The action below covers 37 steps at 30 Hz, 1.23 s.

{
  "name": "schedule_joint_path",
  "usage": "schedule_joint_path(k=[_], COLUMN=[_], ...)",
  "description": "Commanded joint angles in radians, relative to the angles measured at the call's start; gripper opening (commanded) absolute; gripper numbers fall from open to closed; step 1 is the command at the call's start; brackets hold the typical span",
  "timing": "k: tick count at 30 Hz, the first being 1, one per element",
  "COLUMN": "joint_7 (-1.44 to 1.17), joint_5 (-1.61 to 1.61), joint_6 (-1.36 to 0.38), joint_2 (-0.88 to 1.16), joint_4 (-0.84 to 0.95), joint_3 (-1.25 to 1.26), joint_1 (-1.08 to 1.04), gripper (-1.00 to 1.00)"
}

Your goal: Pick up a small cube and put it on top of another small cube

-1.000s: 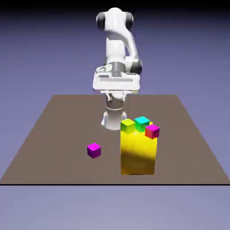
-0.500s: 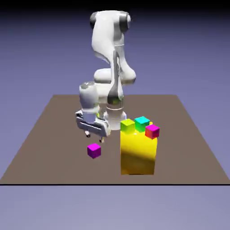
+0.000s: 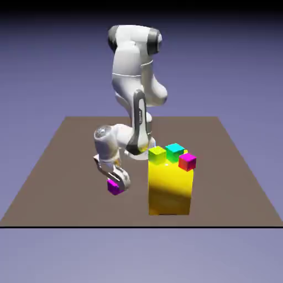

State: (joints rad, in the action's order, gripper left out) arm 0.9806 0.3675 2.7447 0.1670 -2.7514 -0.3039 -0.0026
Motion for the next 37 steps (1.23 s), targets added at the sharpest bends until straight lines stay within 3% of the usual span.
schedule_joint_path(k=[1,7,19,28,34,35,37], joint_7=[0.032,0.129,-0.198,-0.396,-0.391,-0.391,-0.393], joint_5=[-0.044,-0.218,-0.384,-0.370,-0.374,-0.374,-0.373], joint_6=[-0.027,-0.132,-0.654,-0.923,-0.738,-0.738,-0.782], joint_2=[-0.035,-0.155,-0.346,-0.446,-0.406,-0.406,-0.415], joint_4=[-0.005,0.009,0.370,0.486,0.341,0.341,0.375], joint_3=[-0.032,-0.164,0.099,0.419,0.421,0.421,0.421], joint_1=[0.020,0.091,0.179,0.201,0.200,0.200,0.200], gripper=[-1.00,-1.00,-1.00,-1.00,-1.00,1.00,1.00])
